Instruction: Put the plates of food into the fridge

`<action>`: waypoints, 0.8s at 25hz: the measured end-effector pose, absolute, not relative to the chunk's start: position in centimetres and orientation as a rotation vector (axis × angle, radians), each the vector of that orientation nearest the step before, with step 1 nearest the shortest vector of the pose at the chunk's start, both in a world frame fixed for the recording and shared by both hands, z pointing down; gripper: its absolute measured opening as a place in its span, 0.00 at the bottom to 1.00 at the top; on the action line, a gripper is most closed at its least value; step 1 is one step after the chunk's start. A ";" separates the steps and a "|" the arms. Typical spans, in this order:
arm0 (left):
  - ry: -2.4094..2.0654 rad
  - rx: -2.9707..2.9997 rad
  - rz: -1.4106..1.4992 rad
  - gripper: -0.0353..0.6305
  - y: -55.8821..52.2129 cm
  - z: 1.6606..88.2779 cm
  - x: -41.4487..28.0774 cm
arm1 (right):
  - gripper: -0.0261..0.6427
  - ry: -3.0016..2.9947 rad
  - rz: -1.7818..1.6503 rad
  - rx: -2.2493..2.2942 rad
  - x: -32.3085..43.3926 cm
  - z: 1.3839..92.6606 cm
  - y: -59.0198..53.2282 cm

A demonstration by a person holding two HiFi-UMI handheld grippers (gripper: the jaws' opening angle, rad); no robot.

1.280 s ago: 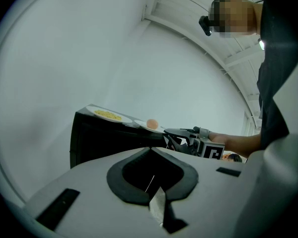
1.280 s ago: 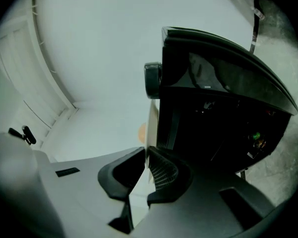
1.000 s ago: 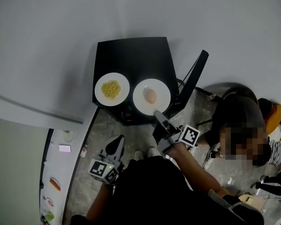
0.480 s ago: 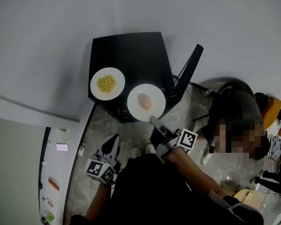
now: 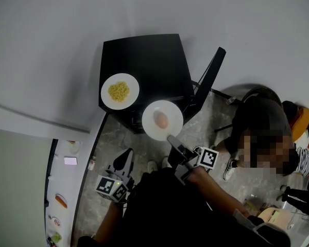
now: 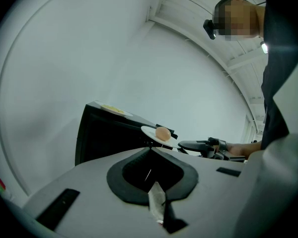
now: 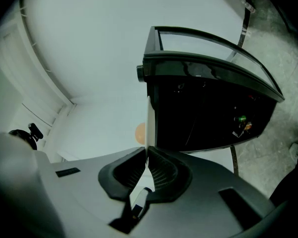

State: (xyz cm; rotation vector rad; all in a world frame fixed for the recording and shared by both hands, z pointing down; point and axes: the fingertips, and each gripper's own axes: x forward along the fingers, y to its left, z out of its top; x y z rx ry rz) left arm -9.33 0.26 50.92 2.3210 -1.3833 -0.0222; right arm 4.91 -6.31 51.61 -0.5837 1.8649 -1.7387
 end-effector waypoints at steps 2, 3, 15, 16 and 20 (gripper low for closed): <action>-1.382 2.307 -0.020 0.09 0.1 50.8 -9.4 | 0.09 1.871 -1.752 -0.606 5.0 52.7 -6.1; -1.381 2.302 -0.019 0.09 0.0 50.8 -9.4 | 0.09 1.871 -1.761 -0.621 5.0 53.3 -6.2; -1.342 2.305 -0.002 0.09 -1.1 51.4 -9.0 | 0.09 1.788 -1.835 -0.757 5.5 60.0 -9.3; -1.340 2.305 -0.001 0.09 -1.1 51.4 -9.0 | 0.09 1.773 -1.835 -0.766 5.7 60.4 -9.7; -1.339 2.300 0.001 0.09 -1.1 51.5 -9.0 | 0.09 1.756 -1.832 -0.787 5.9 61.6 -11.1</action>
